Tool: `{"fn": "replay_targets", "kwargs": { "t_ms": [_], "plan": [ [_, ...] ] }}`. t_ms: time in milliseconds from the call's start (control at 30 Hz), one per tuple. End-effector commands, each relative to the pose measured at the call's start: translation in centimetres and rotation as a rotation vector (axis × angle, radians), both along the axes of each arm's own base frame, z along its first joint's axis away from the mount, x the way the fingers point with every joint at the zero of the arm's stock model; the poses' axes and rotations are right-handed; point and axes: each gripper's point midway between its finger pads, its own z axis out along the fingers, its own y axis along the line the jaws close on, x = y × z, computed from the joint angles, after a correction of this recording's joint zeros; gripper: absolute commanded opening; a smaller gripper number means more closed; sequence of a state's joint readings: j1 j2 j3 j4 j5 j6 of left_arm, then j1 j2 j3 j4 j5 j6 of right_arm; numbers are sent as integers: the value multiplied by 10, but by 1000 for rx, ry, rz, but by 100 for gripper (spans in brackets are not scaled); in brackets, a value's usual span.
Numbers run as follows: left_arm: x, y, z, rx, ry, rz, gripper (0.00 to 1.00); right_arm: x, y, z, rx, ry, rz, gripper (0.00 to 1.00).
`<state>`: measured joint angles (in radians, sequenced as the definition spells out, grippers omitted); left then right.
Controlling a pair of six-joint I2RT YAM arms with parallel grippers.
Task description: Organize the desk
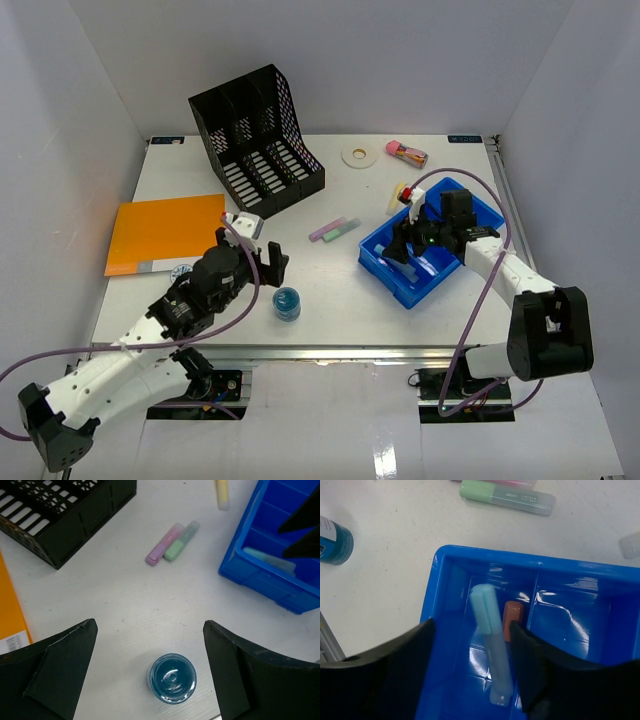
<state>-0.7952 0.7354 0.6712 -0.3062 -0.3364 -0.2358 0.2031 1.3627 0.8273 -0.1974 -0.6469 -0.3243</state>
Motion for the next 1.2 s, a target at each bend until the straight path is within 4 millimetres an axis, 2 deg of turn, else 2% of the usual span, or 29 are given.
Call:
{"fn": "replay_targets", "kwargs": {
  "t_ms": [0, 133, 300, 467, 567, 667, 867, 1167],
  "plan": [
    [5, -45, -7, 1, 56, -165, 98, 4, -3, 30, 37, -119, 9, 78],
    [26, -76, -22, 78, 169, -237, 94, -12, -9, 62, 147, -182, 96, 81],
    [85, -110, -39, 157, 279, -302, 84, -41, -18, 96, 249, -281, 236, 79],
    [134, -135, -66, 216, 362, -358, 68, -54, -20, 101, 285, -321, 271, 77],
    [161, -151, -86, 263, 394, -371, 64, -56, -20, 104, 297, -322, 276, 76],
    [181, -159, -96, 287, 400, -350, 63, -58, -20, 107, 301, -331, 279, 76],
    [205, -169, -119, 334, 400, -351, 62, -59, -20, 109, 310, -328, 280, 76],
    [211, -169, -147, 387, 433, -356, 59, -58, -21, 106, 314, -316, 276, 76]
  ]
}}
